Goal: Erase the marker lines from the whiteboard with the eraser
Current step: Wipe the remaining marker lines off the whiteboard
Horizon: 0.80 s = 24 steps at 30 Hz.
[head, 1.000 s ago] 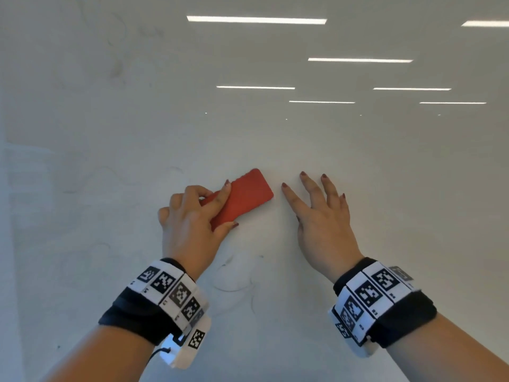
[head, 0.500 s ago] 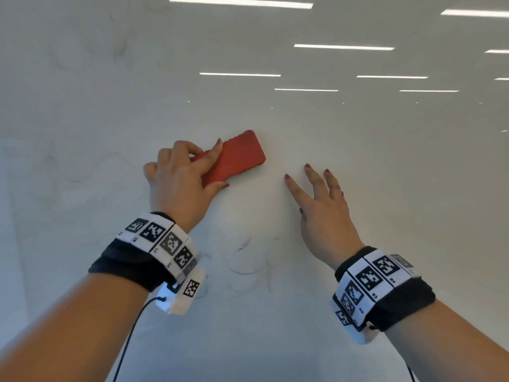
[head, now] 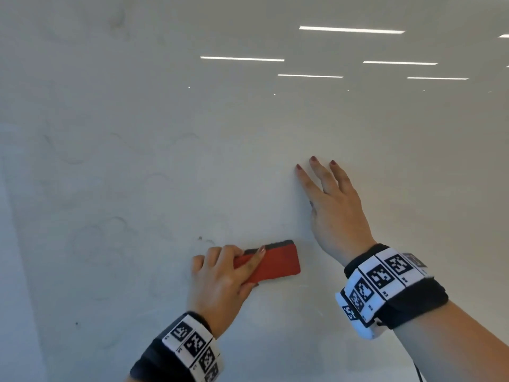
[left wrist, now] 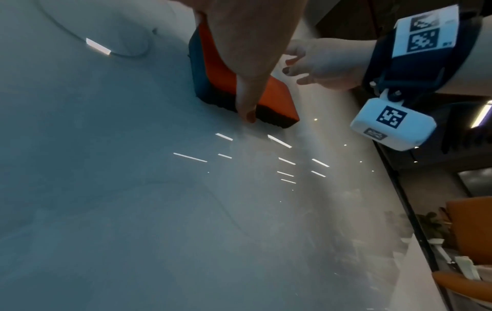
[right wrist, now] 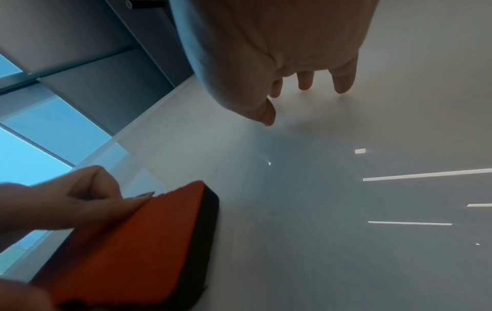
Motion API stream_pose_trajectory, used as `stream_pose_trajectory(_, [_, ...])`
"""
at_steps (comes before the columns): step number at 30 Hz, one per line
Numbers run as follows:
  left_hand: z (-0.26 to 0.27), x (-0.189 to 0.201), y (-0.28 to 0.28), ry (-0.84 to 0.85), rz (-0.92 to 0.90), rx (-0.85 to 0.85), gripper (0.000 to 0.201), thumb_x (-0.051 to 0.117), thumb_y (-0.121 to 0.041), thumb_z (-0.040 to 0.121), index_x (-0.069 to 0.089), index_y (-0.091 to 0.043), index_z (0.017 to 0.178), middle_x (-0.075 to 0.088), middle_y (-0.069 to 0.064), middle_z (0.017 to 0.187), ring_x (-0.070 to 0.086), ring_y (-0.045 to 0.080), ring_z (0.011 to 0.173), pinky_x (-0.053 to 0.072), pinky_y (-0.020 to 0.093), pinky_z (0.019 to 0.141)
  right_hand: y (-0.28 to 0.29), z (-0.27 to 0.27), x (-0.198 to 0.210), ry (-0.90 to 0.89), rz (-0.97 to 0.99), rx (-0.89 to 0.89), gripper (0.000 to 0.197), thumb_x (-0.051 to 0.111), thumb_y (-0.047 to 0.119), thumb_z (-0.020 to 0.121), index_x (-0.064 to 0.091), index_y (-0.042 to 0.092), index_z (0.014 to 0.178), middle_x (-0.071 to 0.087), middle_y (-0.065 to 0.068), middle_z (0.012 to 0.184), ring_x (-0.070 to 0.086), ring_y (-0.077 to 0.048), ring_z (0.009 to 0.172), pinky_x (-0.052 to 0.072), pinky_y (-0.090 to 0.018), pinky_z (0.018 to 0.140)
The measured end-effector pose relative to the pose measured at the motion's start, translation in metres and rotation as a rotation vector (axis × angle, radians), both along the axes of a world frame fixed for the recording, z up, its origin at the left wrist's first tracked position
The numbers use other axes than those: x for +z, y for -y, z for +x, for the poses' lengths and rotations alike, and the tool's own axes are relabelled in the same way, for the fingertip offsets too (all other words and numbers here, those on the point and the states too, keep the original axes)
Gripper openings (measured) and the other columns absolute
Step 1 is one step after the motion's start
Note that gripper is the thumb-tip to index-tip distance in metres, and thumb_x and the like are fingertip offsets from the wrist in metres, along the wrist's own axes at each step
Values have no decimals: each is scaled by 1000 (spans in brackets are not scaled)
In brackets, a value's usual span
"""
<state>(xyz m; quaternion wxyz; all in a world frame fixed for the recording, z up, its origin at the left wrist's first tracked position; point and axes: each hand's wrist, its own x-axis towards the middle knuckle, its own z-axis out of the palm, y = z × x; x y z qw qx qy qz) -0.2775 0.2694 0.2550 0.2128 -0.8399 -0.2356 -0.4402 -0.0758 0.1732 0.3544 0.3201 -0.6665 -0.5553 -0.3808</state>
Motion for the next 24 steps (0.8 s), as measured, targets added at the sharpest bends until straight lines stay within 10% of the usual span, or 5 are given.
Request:
stream_pose_trajectory(11, [19,76,5,232,48,49,68,79,-39,67,56,-32,130,53,4,105,46,23,96,33,40,82,5,14,-11,62,8,73,72,52,-4,84,34,24,147,28,0,154,19,-33,142,30,-58,107])
stream_pose_trajectory(24, [44,9,15,142,85,-100,65,82,-16,66,57,-14,126,54,6,108,49,26,97,47,42,86,20,34,-29,46,-27,141,70,55,-4,83,36,20,146,28,3,154,15,-23,143,22,-57,111])
